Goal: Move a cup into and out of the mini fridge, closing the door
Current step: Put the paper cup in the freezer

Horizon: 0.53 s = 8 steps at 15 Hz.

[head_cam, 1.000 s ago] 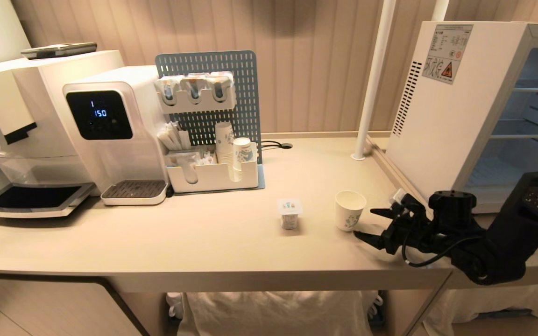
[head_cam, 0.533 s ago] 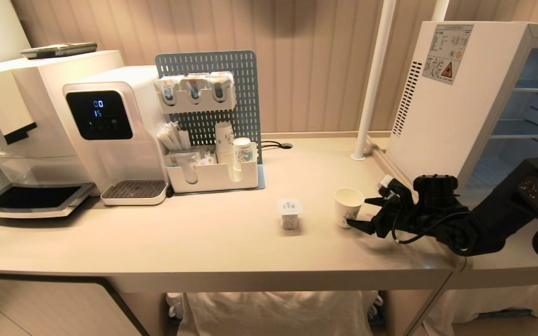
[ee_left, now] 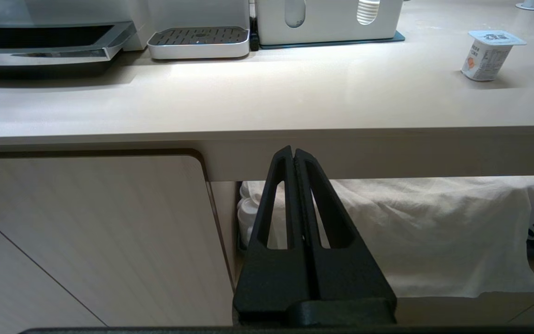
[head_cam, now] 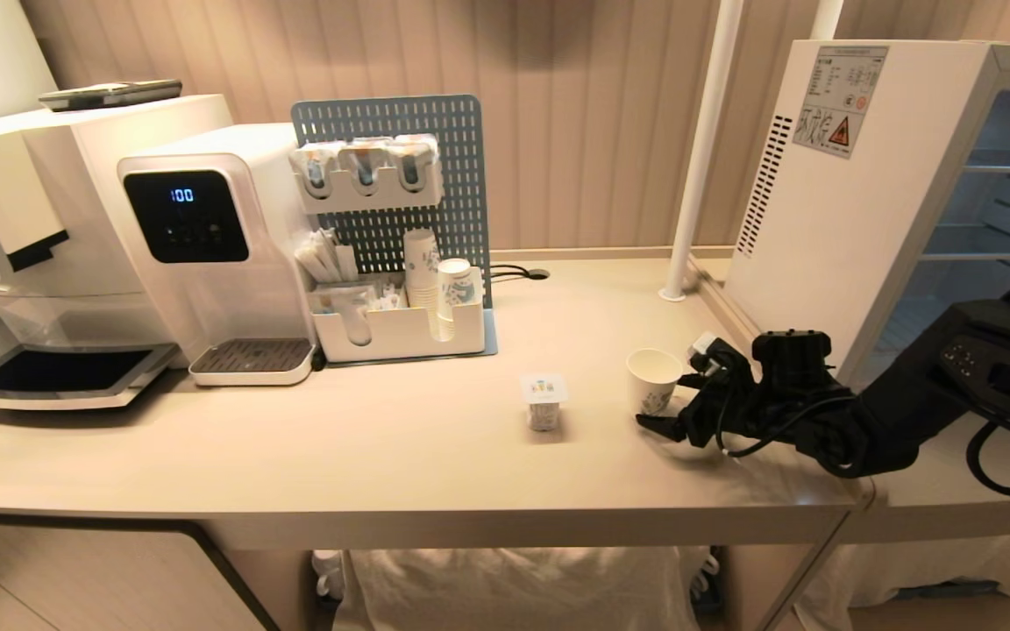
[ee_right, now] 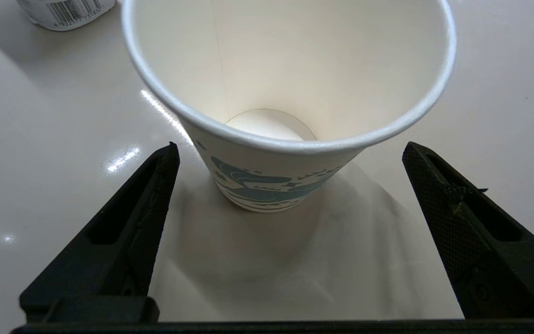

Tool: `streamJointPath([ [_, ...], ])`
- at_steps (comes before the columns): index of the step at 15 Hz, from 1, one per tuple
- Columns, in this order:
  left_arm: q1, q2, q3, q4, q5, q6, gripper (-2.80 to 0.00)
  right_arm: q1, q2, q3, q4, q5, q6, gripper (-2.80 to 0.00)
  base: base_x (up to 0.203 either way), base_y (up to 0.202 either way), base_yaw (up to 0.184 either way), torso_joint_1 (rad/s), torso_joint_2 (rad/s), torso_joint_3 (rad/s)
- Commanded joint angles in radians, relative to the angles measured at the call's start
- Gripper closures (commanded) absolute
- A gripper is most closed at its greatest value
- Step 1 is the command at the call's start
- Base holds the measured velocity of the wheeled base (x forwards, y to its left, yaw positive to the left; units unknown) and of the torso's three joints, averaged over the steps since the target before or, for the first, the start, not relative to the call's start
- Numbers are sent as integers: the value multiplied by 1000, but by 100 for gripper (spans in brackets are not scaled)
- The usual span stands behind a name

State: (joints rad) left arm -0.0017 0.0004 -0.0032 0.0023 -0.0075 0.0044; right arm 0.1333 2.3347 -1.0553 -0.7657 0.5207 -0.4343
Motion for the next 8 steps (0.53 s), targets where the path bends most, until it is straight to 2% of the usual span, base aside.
streamJointPath([
  [1, 2, 0, 0, 0, 0, 0, 0, 8, -1, -36, 14, 2, -3, -280, 0, 0, 0, 0, 0, 0],
  [5, 0, 0, 0, -1, 0, 0, 0, 8, 3, -110, 87, 2, -3, -280, 0, 0, 0, 0, 0, 0],
  [6, 0, 0, 0, -1, 0, 0, 0, 9, 7, -122, 95, 2, -3, 0, 0, 0, 0, 0, 0, 0],
  [8, 1, 0, 0, -1, 0, 0, 0, 9, 14, -134, 106, 1, -2, 0, 0, 0, 0, 0, 0, 0],
])
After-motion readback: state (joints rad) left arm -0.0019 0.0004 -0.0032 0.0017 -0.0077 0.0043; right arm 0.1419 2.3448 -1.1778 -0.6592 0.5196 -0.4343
